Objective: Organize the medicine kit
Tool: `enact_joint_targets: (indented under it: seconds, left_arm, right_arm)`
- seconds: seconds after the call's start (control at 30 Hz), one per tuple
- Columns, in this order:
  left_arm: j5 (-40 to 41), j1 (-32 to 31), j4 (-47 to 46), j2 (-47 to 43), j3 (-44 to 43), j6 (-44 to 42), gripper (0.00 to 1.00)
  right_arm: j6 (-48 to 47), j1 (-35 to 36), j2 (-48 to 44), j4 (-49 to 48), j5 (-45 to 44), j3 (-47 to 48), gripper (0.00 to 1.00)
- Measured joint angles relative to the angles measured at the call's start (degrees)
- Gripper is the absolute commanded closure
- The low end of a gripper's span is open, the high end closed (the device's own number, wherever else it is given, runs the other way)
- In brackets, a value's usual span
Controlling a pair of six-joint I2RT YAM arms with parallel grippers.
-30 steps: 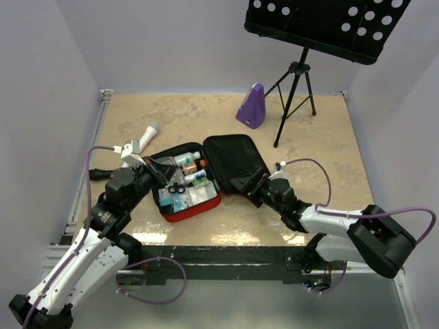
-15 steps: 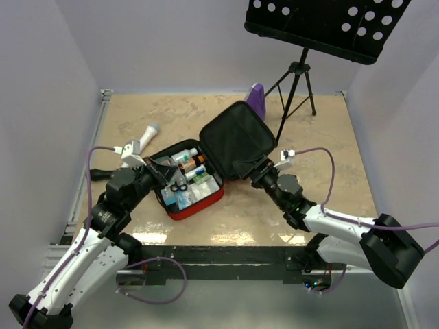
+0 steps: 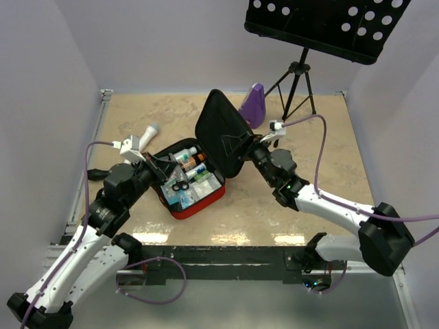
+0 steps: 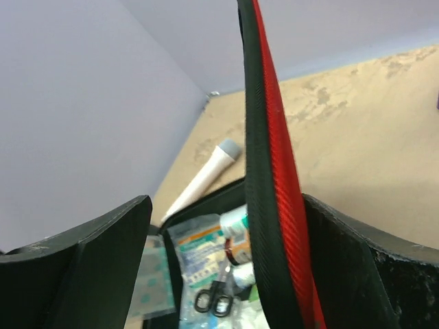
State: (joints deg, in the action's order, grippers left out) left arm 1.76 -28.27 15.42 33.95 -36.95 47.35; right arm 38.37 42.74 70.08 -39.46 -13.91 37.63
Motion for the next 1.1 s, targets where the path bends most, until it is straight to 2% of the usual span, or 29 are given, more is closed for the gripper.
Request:
enact_joint_targets:
  seconds: [0.2, 0.63, 1.1]
  left_arm:
    - [-0.5, 0.0, -2.7, 6.2, -5.8, 0.0, 1.0]
    - [-7.1, 0.0, -17.6, 26.2, -18.8, 2.1, 1.0]
    - [-13.0, -0.2, -28.5, 36.2, -25.6, 11.0, 1.0]
  right_arm:
    - [-3.5, 0.0, 4.6, 4.5, 2.0, 2.2, 0.03]
    - [-7.4, -0.2, 2.3, 4.7, 10.5, 0.3, 0.04]
    - [-12.0, -0.5, 0.9, 5.4, 16.6, -0.4, 0.03]
